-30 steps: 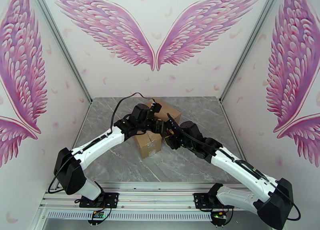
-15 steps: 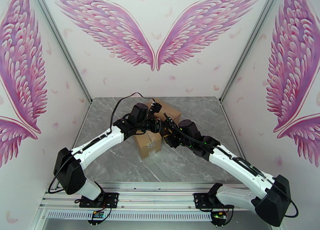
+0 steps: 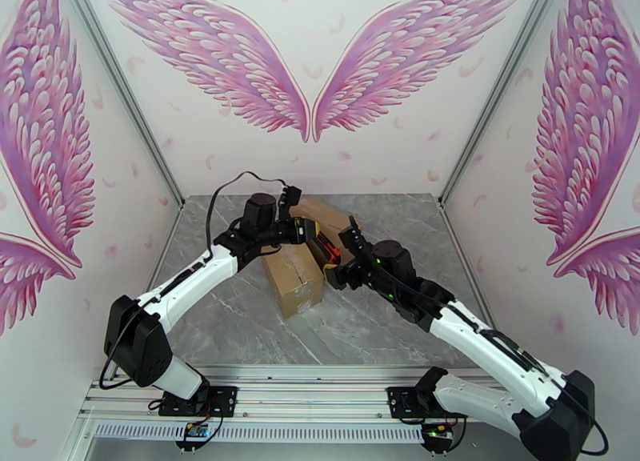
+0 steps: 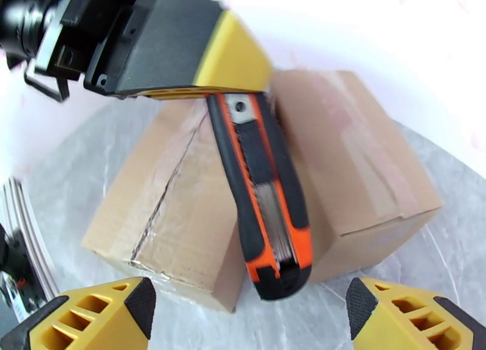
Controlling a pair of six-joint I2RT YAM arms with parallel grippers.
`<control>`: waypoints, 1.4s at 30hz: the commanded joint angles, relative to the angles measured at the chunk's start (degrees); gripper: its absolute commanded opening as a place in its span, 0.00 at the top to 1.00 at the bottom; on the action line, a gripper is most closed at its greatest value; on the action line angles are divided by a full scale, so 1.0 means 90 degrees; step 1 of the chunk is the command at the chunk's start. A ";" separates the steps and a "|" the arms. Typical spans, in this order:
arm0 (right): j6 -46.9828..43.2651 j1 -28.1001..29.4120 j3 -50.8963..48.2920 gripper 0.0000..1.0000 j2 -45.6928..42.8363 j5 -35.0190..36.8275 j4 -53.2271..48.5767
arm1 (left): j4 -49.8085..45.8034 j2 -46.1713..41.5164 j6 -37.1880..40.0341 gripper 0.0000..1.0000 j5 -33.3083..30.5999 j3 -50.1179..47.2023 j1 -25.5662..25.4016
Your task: Unpack the express box
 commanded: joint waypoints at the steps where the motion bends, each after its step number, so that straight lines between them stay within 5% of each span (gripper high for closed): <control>1: 0.1294 -0.0292 -0.0454 0.12 -0.0288 -0.0696 0.1036 | 0.0948 -0.0040 -0.0553 0.95 0.0181 0.0333 0.0145; 12: 0.4178 -0.0673 -0.1373 0.16 0.0582 -0.1727 0.5468 | 0.2929 0.0465 -0.1997 0.97 0.0426 0.0759 0.0144; 25: 0.6008 -0.0755 -0.1028 0.23 0.2493 -0.1086 0.9616 | 0.3743 0.0525 -0.2559 0.98 0.0630 0.0826 -0.0109; 42: 0.5910 -0.0761 -0.0908 0.35 0.2306 -0.0750 0.9434 | 0.3869 0.0524 -0.2670 0.99 0.0824 0.0617 -0.0178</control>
